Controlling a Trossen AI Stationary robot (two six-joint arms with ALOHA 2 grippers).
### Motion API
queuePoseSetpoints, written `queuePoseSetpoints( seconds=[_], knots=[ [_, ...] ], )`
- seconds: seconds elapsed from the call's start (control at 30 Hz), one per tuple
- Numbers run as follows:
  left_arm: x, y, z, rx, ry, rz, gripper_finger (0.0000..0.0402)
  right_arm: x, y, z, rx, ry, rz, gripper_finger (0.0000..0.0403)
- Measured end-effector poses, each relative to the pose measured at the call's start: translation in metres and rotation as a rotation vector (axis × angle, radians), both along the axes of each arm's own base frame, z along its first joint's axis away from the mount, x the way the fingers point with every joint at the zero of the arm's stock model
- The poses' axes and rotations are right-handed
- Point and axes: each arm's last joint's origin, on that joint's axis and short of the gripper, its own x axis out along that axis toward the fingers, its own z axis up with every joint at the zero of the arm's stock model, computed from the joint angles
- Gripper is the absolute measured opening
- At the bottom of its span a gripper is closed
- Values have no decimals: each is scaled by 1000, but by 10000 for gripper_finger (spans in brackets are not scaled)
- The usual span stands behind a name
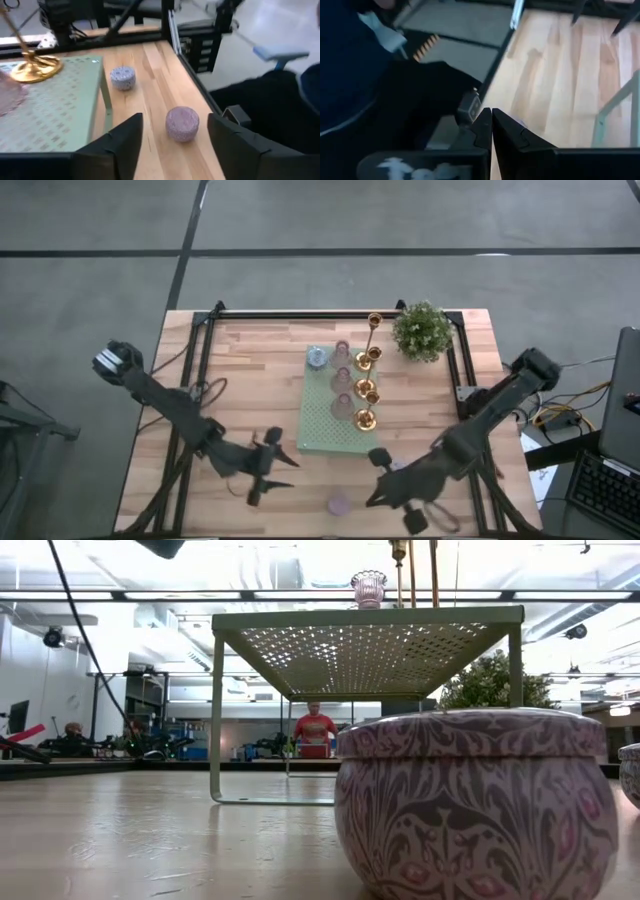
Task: Pick & Place candle stick holders
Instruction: Put the purple patterned scented candle on the shelf aligned with the other blue patterned scented candle
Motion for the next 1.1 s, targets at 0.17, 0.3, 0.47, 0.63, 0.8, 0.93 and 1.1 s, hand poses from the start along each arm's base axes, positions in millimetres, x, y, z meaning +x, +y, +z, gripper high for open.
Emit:
queuePoseSetpoints(
  seconds=[0.17,0.3,0.47,0.63,0.8,0.93,1.1],
  knots=[
    [23,-18,4,68,65,-7,298,-33,-15,-13,72,-110,44,8],
    [37,-29,6,111,120,-11,342,-55,-35,-31,106,-162,48,8],
    [52,-39,3,140,144,-12,351,-78,-63,-49,134,-201,22,8],
    [71,-41,3,167,178,8,350,-101,-91,-59,174,-311,7,8],
    [92,-51,-1,213,194,-62,349,-120,-112,-69,223,-439,-10,8],
    [107,-58,-5,249,233,-107,343,-131,-124,-82,240,-465,-28,8],
    [122,-60,-14,301,257,-116,337,-141,-136,-94,265,-503,-51,8]
  ],
)
